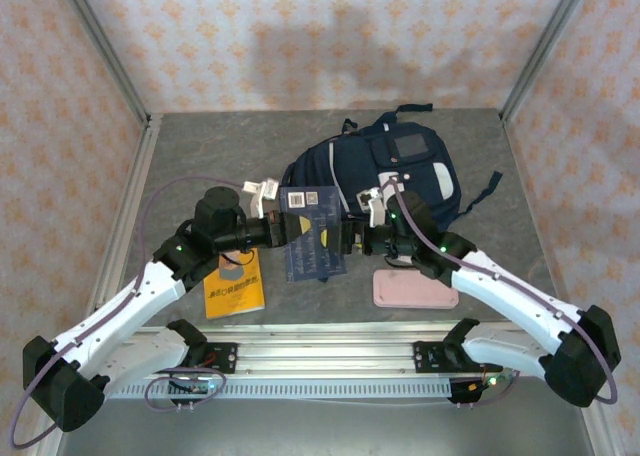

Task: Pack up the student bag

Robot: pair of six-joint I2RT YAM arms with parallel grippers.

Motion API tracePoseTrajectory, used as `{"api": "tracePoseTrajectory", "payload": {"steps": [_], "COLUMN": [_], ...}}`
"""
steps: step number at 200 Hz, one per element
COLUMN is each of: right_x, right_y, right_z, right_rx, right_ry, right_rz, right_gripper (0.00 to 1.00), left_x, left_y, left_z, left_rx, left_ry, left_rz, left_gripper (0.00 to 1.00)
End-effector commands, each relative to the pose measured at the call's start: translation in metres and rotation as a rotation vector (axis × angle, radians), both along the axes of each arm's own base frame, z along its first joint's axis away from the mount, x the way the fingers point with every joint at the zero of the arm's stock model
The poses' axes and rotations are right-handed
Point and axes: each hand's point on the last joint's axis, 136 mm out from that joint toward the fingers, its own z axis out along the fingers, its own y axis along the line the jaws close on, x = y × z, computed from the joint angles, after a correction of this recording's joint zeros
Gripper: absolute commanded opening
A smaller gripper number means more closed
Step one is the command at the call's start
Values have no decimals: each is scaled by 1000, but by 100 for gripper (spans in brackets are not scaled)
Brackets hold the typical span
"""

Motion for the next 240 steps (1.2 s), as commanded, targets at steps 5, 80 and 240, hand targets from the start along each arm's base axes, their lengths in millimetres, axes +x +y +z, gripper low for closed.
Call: {"api": "tracePoseTrajectory", "payload": {"steps": [5,80,240], "right_x": [-1,9,111], "right_y": [23,26,-55], "right_z": [47,57,-2], "right_rx": [169,178,-440], "right_ry": [-51,-65,-60], "right_rz": [99,99,-350], "right_gripper": [75,0,68], "left_x": [0,29,52], "left_y": [-2,12,82], "left_z": [32,10,-6], "left_rx": [-64,-11,276], "left_ry": [-73,33,8], "left_rz": [-27,32,313], "left_gripper": [0,5,0]}}
